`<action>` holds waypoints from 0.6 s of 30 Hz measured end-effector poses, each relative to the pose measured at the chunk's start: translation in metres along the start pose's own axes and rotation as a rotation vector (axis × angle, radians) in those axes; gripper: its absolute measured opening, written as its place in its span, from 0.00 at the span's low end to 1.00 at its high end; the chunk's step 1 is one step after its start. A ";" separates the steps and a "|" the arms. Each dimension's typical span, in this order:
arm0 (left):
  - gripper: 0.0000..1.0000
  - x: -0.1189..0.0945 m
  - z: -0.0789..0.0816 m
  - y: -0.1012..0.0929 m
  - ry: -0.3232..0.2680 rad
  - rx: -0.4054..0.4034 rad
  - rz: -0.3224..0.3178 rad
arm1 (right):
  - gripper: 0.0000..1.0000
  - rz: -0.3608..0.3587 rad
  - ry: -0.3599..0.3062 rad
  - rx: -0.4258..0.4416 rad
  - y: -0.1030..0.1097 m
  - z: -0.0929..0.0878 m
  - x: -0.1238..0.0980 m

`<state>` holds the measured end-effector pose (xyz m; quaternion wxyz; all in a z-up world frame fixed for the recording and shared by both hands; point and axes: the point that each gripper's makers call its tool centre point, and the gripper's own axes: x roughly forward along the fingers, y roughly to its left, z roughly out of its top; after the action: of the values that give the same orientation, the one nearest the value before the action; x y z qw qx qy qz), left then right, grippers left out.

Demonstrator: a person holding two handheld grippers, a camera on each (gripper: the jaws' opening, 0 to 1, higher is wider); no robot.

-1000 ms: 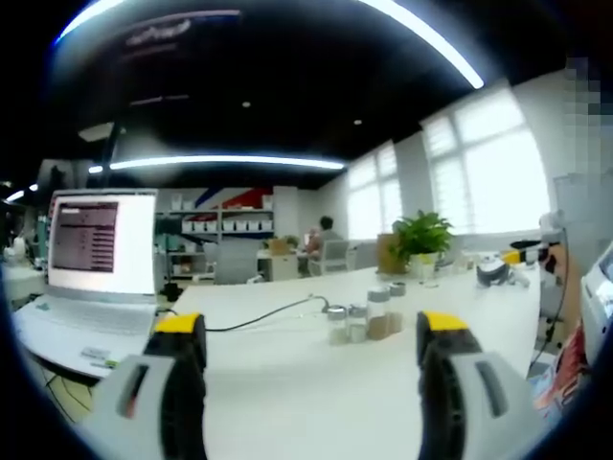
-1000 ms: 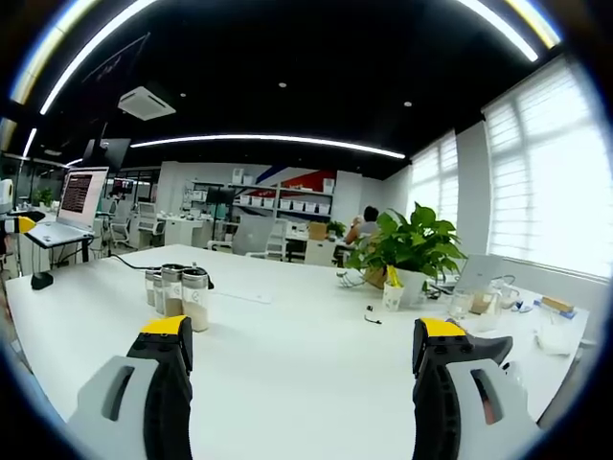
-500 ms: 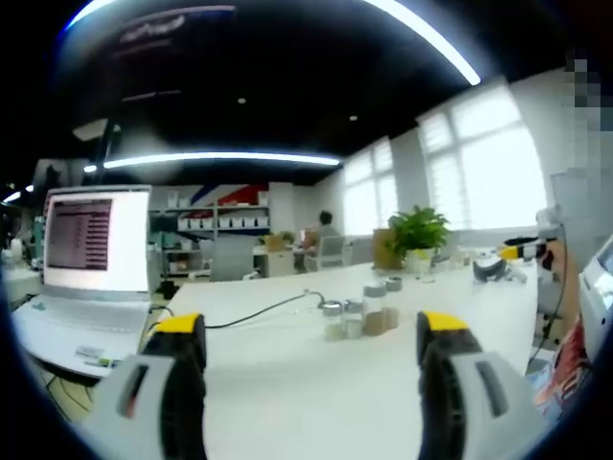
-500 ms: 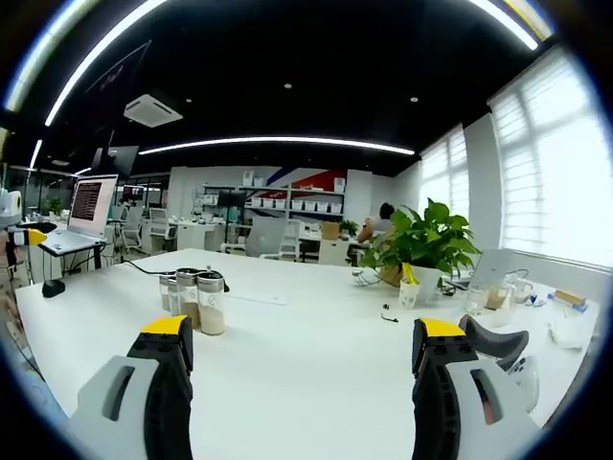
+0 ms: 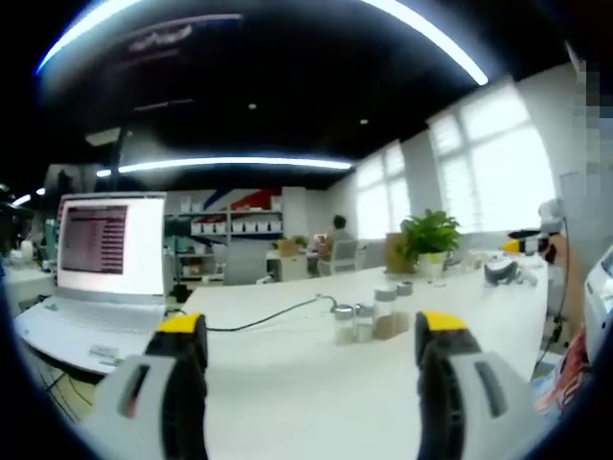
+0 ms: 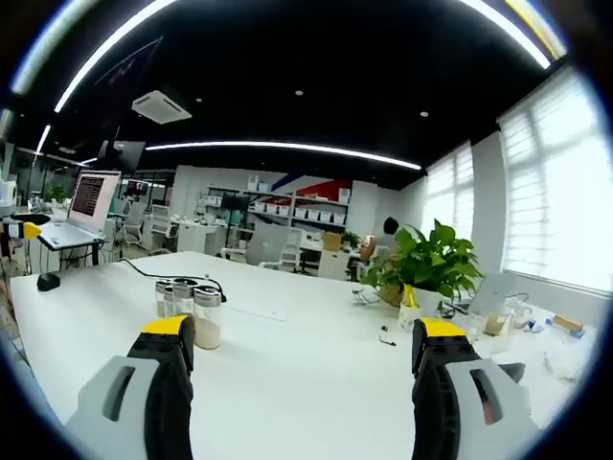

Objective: Rotate the seasoning bottle until the label or dispensing opening points toward the visible target arrow and the bottle remains upright within the marked orientation range

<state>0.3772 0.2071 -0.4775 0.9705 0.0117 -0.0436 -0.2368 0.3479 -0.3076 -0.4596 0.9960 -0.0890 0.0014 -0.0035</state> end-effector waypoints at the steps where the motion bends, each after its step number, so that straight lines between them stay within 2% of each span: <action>1: 0.95 0.000 -0.001 0.000 0.002 -0.003 -0.003 | 0.99 0.021 -0.010 -0.010 0.004 0.004 0.004; 7: 0.94 0.001 -0.003 -0.003 0.013 -0.009 -0.012 | 0.99 0.116 -0.069 -0.047 0.022 0.024 0.028; 12: 0.94 0.001 -0.003 -0.005 0.011 -0.011 -0.019 | 0.99 0.227 -0.089 0.001 0.042 0.032 0.051; 15: 0.94 0.002 -0.003 -0.003 0.012 -0.014 -0.019 | 0.99 0.289 -0.073 0.051 0.055 0.032 0.066; 18: 0.94 0.005 -0.006 -0.001 0.020 -0.019 -0.019 | 0.99 0.362 -0.070 0.082 0.065 0.040 0.092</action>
<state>0.3813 0.2039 -0.4827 0.9687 0.0054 -0.0316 -0.2461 0.4409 -0.2374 -0.4319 0.9826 -0.0469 -0.0171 0.1788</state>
